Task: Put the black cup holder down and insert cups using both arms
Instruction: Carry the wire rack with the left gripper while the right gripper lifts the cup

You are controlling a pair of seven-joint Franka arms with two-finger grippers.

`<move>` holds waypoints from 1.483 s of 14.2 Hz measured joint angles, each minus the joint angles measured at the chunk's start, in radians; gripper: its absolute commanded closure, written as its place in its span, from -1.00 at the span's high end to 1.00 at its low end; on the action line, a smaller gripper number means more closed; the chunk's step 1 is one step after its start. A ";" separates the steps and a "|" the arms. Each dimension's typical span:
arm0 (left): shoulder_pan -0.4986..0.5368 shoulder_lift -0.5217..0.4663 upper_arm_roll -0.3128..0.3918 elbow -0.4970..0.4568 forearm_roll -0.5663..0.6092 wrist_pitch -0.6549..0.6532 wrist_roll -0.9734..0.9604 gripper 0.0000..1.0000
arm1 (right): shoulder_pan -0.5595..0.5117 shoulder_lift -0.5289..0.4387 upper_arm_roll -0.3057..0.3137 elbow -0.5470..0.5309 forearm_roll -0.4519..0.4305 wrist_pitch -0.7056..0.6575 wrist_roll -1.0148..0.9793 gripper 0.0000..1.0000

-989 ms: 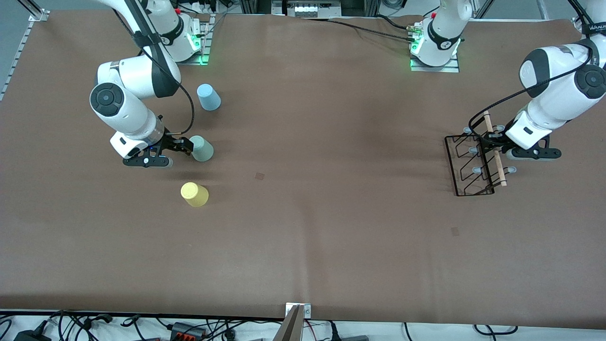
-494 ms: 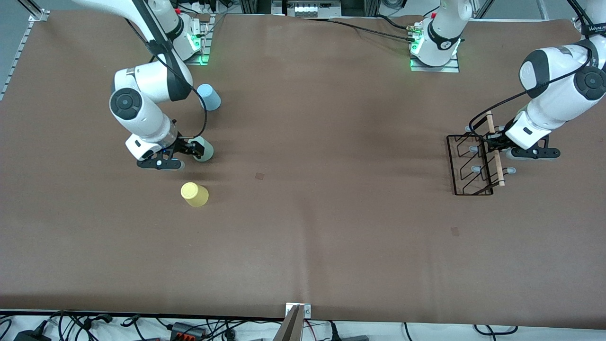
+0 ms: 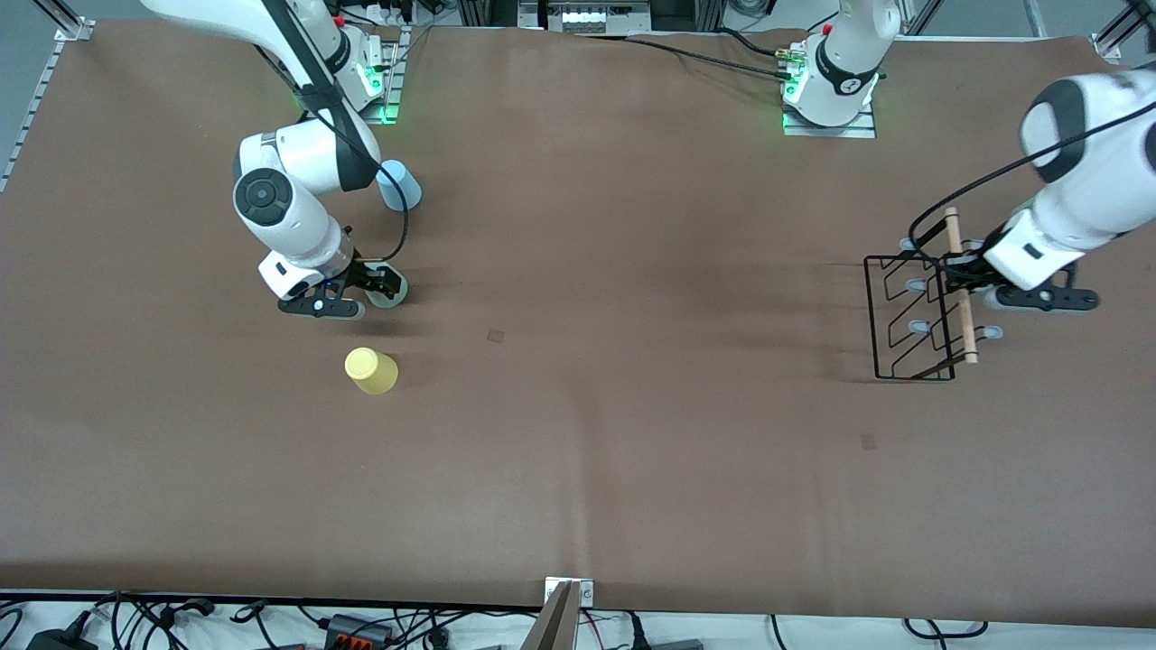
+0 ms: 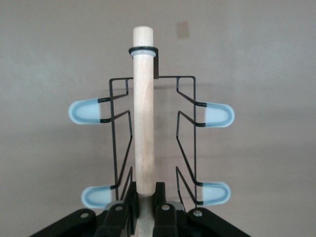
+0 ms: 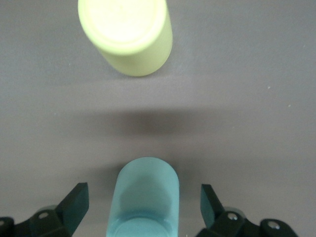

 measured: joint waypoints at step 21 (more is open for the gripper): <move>-0.381 0.443 -0.471 0.403 0.099 0.010 -0.854 -0.98 | 0.007 -0.008 0.019 -0.084 0.000 0.044 0.038 -0.65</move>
